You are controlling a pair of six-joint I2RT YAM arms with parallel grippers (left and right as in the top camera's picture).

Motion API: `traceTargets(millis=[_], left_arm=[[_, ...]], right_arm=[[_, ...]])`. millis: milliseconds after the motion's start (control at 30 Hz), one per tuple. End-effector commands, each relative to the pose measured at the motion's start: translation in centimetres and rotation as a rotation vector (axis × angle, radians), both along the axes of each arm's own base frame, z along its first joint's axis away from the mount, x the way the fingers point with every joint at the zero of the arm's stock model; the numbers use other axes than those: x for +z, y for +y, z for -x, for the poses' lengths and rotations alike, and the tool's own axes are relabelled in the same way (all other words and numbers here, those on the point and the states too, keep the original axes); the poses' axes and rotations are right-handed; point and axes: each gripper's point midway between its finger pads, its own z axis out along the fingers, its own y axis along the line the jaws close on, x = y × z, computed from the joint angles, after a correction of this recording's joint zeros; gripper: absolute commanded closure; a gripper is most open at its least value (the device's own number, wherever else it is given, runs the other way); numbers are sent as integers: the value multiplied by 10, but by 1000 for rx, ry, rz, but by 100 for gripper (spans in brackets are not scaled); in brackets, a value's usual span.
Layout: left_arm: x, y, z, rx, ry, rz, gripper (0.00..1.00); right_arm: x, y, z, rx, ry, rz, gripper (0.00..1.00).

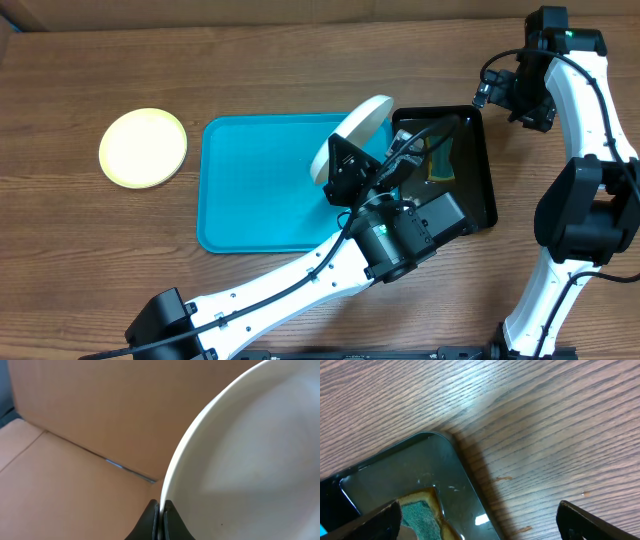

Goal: Clean dirty plates on tray and stack at the side
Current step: 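Lift the white plate with the left gripper and carry it left, then lower the white plate onto the yellow plate stack and release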

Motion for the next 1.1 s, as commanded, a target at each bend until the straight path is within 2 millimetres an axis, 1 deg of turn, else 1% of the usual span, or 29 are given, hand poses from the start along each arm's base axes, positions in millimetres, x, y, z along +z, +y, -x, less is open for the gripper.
traceTargets(millis=[0, 100, 133, 233, 300, 367, 400, 500, 567, 667, 733, 800, 833, 900, 967, 1000, 1067], left_arm=[[-11, -8, -3, -35, 59, 67, 96], [-28, -9, -11, -51, 138, 146, 96], [-38, -8, -14, -57, 182, 184, 96], [-72, -7, -25, -81, 371, 311, 96], [-95, -2, -30, -77, 497, 424, 96], [-114, 10, -37, -42, 606, 562, 96], [-121, 19, -42, -13, 653, 636, 96], [-136, 48, -55, 62, 753, 835, 96], [-142, 74, -66, 110, 803, 981, 96], [-144, 126, -82, 202, 794, 1169, 96], [-143, 170, -91, 278, 749, 1270, 96], [-143, 212, -93, 358, 693, 1342, 96], [-143, 239, -92, 415, 652, 1370, 96], [-144, 284, -87, 504, 581, 1406, 96], [-144, 333, -77, 606, 492, 1440, 96], [-143, 349, -73, 637, 461, 1452, 96], [-143, 387, -62, 706, 378, 1477, 96]], right_arm=[[22, -1, -6, -8, -58, 14, 0], [22, -1, -6, -8, -58, 14, 0], [22, -1, -6, -8, -58, 14, 0], [22, -1, -6, -8, -58, 14, 0], [22, -1, -6, -8, -58, 14, 0], [22, -1, -6, -8, -58, 14, 0], [22, -1, -6, -8, -58, 14, 0], [22, -1, -6, -8, -58, 14, 0], [22, -1, -6, -8, -58, 14, 0], [22, -1, -6, -8, -58, 14, 0], [22, -1, -6, -8, -58, 14, 0], [22, -1, -6, -8, -58, 14, 0], [22, -1, -6, -8, -58, 14, 0], [22, -1, -6, -8, -58, 14, 0], [22, -1, -6, -8, -58, 14, 0], [22, -1, -6, -8, -58, 14, 0], [22, -1, -6, -8, -58, 14, 0]])
